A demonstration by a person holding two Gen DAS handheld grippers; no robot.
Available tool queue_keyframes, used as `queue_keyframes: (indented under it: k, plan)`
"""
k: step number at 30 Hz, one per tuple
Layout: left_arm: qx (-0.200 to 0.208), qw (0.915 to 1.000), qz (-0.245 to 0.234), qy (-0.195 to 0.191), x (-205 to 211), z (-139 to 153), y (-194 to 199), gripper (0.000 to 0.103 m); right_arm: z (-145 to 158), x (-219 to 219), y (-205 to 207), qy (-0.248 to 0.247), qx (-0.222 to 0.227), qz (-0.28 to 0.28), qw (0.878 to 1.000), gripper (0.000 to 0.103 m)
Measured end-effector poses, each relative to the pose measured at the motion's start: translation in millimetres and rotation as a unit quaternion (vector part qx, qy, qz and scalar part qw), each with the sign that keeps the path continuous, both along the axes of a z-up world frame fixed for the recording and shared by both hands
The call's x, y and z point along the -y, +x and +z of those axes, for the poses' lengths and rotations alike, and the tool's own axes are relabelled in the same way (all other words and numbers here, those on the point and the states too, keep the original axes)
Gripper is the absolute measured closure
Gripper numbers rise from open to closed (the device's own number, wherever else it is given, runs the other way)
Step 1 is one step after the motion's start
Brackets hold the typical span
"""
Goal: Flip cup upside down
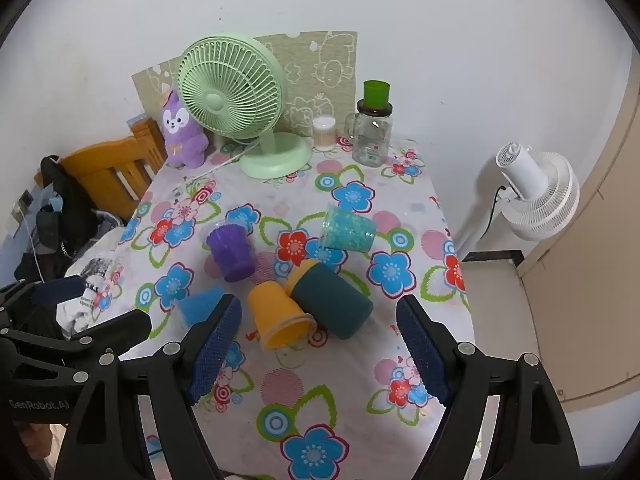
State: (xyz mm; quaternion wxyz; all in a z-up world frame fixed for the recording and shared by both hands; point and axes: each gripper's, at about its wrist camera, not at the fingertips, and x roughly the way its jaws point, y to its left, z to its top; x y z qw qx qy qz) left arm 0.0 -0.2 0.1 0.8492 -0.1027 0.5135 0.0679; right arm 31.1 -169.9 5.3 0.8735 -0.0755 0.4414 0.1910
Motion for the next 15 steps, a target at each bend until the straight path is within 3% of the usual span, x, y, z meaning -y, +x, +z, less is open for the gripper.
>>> queue_keyframes:
  k: [15]
  plan:
    - [-0.003, 1.0, 0.003, 0.001, 1.4, 4.8, 0.0, 0.0, -0.9, 6.3, -1.9, 0.002, -0.002, 0.004, 1.0, 0.021]
